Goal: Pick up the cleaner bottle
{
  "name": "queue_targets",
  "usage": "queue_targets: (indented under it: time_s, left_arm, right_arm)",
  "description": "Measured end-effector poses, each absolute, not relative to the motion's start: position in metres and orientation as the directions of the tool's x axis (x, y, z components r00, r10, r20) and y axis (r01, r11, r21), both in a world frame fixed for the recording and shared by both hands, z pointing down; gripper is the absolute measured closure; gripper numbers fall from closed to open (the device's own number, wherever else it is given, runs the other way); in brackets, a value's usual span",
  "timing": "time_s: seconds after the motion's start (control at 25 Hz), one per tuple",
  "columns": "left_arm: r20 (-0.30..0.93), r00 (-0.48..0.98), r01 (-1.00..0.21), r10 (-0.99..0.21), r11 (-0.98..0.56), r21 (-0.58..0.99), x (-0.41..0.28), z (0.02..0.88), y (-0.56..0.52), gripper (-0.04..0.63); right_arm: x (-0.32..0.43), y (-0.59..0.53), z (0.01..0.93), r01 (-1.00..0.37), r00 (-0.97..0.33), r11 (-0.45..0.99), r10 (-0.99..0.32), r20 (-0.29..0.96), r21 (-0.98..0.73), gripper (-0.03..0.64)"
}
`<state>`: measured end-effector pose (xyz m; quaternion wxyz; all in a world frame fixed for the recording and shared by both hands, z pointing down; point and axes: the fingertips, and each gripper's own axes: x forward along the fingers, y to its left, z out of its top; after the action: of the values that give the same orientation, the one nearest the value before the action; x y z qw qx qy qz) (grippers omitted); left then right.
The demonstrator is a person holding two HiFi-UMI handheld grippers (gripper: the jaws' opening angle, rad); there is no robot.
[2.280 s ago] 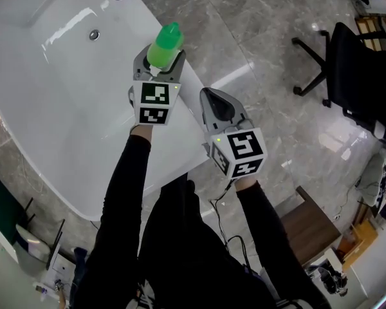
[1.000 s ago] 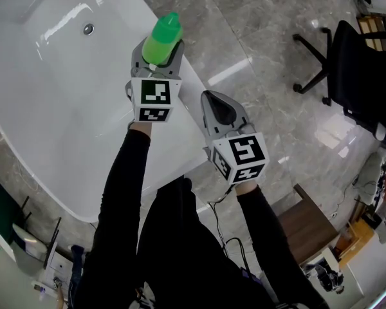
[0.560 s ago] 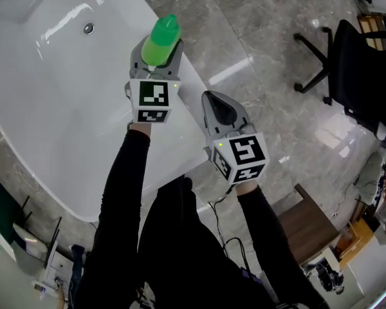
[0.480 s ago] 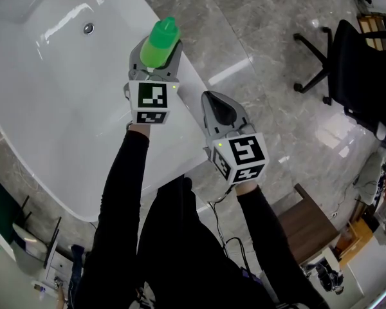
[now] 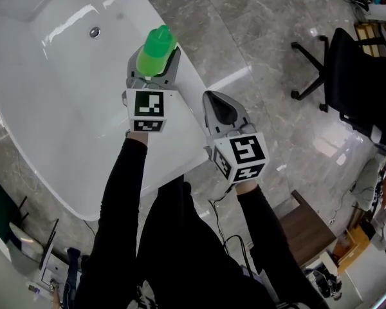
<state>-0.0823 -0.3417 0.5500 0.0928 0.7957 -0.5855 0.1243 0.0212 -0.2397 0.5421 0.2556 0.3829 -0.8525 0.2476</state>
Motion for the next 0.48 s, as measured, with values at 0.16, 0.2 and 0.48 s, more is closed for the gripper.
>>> queue_targets:
  time_s: [0.16,0.2,0.48]
  left_arm:
    - [0.288,0.266,-0.961,-0.92,-0.277,0.0,-0.095,0.523,-0.336,0.391]
    - [0.284,0.26,-0.963,-0.923,-0.271,0.002,-0.098,0.516,-0.334,0.391]
    - [0.27,0.228,-0.971,-0.936,-0.238,-0.006,-0.118,0.47,-0.309,0.391]
  right_arm:
    - [0.016,-0.245,0.518,-0.776,-0.581,0.595,-0.546,0.604,-0.208,0.615]
    - [0.016,-0.245,0.511,-0.776,-0.581,0.596,-0.551,0.598,-0.205,0.615]
    - [0.007,-0.241,0.467,-0.763,-0.598,0.621,-0.573,0.56,-0.18,0.615]
